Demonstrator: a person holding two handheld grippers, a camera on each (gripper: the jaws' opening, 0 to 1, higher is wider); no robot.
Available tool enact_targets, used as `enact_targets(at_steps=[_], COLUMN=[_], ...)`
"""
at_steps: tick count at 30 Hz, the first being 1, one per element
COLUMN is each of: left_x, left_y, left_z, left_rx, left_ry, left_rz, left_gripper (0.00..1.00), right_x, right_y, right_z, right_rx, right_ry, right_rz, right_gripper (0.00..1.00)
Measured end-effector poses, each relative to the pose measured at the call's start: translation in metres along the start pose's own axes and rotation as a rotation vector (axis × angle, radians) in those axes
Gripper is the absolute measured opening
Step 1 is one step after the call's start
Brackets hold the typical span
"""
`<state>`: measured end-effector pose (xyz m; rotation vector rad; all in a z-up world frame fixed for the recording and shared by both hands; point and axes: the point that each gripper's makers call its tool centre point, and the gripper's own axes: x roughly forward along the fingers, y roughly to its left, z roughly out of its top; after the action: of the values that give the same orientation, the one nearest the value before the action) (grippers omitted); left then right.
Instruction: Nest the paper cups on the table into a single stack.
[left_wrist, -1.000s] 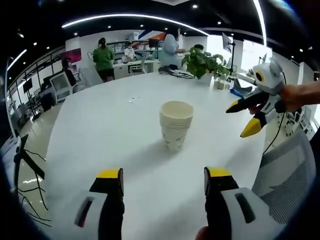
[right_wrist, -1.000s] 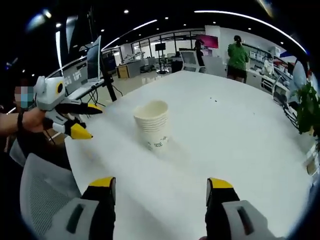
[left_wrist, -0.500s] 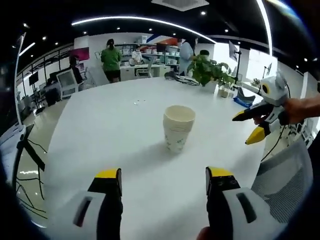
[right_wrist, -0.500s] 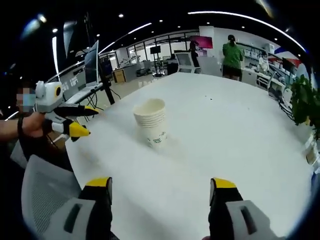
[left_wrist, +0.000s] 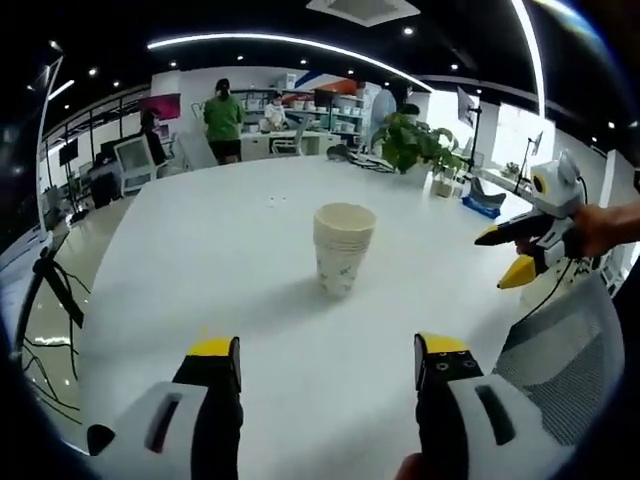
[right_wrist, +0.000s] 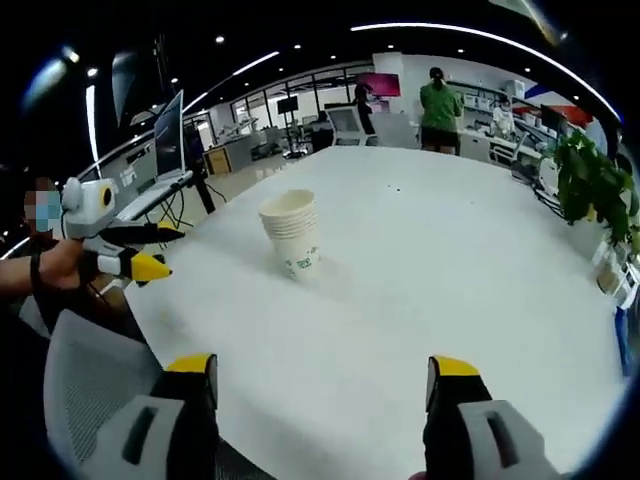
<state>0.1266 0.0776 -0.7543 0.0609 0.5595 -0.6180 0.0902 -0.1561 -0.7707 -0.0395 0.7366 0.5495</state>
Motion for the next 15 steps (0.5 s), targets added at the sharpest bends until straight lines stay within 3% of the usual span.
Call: enact_targets(at_steps=[10,15], left_x=[-0.004,-0.005], left_y=[-0.002,0.005], left_z=[0.000,0.006], left_rx=[0.001,-0.062], left_ry=[0.002,-0.028], left_rz=[0.007,0.032], left_gripper=[0.70,0.70], right_x=[-0.006,-0.009], right_y=[-0.003,-0.002], right_z=[0.002,-0.001], right_rx=[0.024,0.016], right_ry=[-0.044,-0.043], right_rz=[-0.029,-0.040], right_gripper=[0.89,0.89])
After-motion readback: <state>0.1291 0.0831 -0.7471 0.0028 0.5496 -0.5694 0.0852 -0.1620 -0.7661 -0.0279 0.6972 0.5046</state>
